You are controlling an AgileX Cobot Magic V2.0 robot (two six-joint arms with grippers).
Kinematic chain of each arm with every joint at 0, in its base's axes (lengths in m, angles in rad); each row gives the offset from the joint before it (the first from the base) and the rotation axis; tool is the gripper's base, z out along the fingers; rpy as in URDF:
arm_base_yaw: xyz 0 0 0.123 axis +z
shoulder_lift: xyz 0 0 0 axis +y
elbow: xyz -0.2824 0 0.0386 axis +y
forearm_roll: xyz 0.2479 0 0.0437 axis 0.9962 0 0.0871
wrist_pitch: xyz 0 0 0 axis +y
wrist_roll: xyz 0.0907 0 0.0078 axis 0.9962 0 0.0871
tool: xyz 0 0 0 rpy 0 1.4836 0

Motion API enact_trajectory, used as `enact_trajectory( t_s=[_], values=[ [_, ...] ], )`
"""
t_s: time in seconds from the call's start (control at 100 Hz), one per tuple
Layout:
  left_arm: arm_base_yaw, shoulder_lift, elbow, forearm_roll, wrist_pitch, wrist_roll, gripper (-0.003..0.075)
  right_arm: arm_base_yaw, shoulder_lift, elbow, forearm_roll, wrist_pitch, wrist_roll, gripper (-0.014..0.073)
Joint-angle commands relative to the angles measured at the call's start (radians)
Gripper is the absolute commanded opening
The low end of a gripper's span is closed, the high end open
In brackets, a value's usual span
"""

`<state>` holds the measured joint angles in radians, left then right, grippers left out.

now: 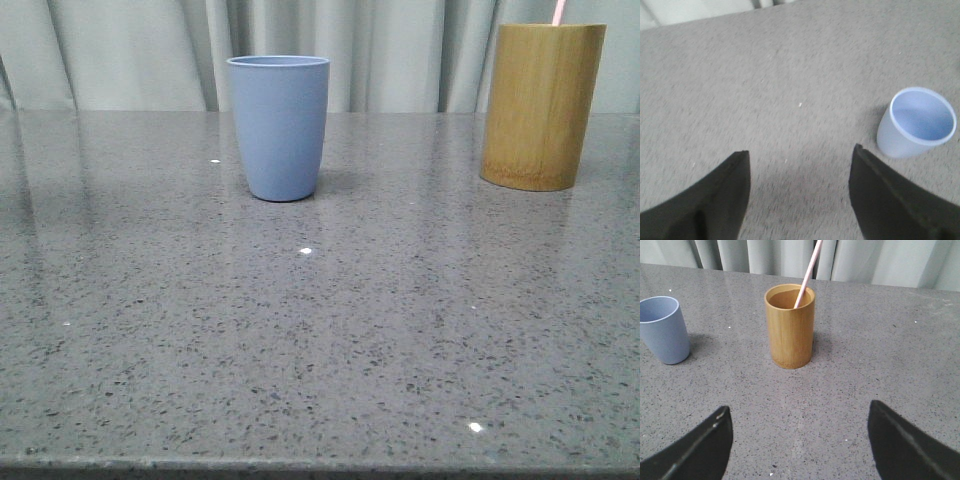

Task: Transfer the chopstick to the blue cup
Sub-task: 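Raise the left gripper away from the blue cup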

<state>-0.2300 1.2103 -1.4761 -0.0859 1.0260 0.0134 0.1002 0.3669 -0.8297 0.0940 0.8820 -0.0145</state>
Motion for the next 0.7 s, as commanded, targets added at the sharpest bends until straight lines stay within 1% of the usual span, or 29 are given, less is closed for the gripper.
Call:
enact_trajectory(
  t_s=[0.0, 0.16, 0.36, 0.5, 0.69],
  values=[
    [0.017, -0.138, 0.114, -0.009, -0.113, -0.013, 0.0366, 0.001, 0.019, -0.029, -0.007, -0.08, -0.005, 0.0562],
    [0.035, -0.346, 0.374, -0.009, -0.169, -0.051, 0.0323, 0.001, 0.019, -0.029, -0.007, -0.08, -0.005, 0.0562],
    [0.037, -0.574, 0.631, -0.009, -0.191, -0.064, 0.0323, 0.001, 0.019, -0.029, -0.007, -0.081, -0.005, 0.0562],
    [0.037, -0.682, 0.729, -0.009, -0.193, -0.083, 0.0323, 0.001, 0.019, -0.029, -0.007, -0.081, -0.005, 0.0562],
    [0.037, -0.727, 0.748, -0.009, -0.2, -0.083, 0.0323, 0.001, 0.019, -0.029, -0.006, -0.091, -0.005, 0.0562]
  ],
)
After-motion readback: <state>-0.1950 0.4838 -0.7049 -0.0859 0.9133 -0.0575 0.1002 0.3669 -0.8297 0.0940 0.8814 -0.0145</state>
